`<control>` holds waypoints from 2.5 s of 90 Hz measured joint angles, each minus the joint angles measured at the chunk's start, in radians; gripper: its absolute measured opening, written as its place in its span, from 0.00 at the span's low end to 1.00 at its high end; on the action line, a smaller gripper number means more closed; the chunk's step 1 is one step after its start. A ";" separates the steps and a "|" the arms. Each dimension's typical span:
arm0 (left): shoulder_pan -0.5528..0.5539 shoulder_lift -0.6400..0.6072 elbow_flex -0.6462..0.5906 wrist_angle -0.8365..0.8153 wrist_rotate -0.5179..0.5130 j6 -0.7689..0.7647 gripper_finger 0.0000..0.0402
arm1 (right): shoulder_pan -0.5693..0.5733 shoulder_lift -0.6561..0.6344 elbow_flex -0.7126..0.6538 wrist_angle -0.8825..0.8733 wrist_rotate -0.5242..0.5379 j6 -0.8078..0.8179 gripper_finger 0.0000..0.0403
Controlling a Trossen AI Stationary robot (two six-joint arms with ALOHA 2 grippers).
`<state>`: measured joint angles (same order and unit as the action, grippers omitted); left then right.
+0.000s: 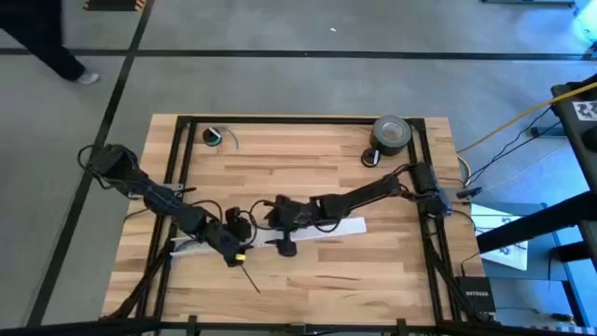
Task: Ziptie cables
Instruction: Close the white cable duct
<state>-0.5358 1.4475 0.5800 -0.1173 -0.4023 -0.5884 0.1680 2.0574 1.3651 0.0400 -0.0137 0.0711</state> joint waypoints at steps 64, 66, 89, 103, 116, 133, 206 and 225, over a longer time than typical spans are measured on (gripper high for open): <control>0.044 -0.001 0.000 0.009 0.022 -0.090 0.59 | 0.002 -0.044 -0.002 -0.041 -0.002 -0.026 0.90; 0.052 -0.001 0.000 0.008 0.035 -0.090 0.59 | 0.002 -0.043 -0.002 -0.042 -0.002 -0.026 0.90; 0.111 0.002 0.001 0.016 0.112 -0.061 0.59 | 0.000 -0.042 -0.002 -0.043 0.000 -0.027 0.90; 0.116 -0.009 0.001 0.025 0.149 0.000 0.59 | 0.000 -0.041 -0.002 -0.043 0.006 -0.027 0.90; 0.111 -0.027 0.003 0.018 0.162 -0.015 0.59 | 0.000 -0.041 -0.003 -0.044 0.007 -0.027 0.90; 0.114 -0.032 0.004 0.027 0.139 -0.030 0.59 | 0.003 -0.021 -0.003 -0.032 0.007 -0.027 0.90; 0.113 -0.032 0.001 0.026 0.074 -0.055 0.59 | 0.036 0.070 -0.008 0.118 -0.050 0.002 0.90; 0.113 -0.032 0.001 0.028 0.076 -0.070 0.59 | 0.036 0.070 -0.008 0.128 -0.048 0.002 0.90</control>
<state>-0.4229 1.4151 0.5812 -0.0898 -0.3264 -0.6586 0.2035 2.1273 1.3575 0.1678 -0.0620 0.0734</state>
